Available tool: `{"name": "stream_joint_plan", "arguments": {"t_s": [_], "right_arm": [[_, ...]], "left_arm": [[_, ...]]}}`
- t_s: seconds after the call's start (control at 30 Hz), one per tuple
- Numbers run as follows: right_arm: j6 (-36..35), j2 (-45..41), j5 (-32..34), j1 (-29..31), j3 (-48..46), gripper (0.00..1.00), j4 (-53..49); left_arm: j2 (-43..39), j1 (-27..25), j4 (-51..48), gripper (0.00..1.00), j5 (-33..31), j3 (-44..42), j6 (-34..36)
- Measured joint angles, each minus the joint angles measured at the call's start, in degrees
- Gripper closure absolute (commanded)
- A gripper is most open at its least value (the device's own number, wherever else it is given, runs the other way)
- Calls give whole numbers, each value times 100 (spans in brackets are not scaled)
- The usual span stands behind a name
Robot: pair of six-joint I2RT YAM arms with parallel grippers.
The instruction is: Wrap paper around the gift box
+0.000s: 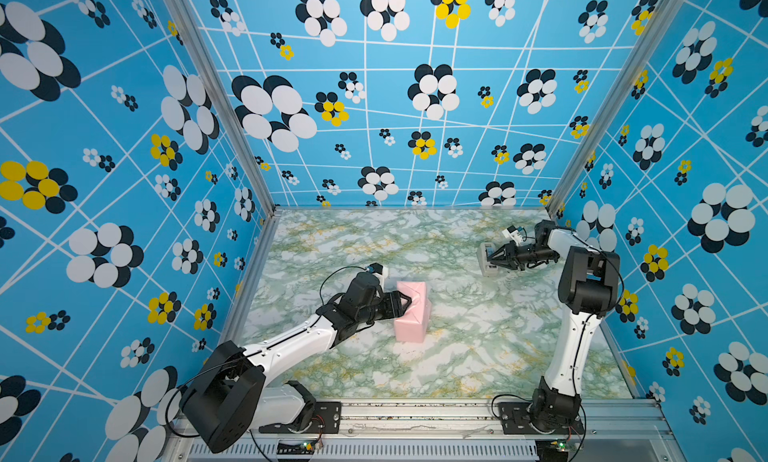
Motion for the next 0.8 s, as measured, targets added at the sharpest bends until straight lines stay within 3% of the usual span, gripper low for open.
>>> {"name": "stream_joint_plan", "arguments": {"t_s": [0.47,0.7,0.8], "right_arm": [[-146,192,-227,-24,136,80,-120],[-83,223,-280,-28,142,99,-205],[39,223,-345,-37,122,100,-216]], "left_arm": [[0,0,7,37,0,0,37],[0,0,11,37,-2,0,42],[0,0,9,37,-2,0,48]]}}
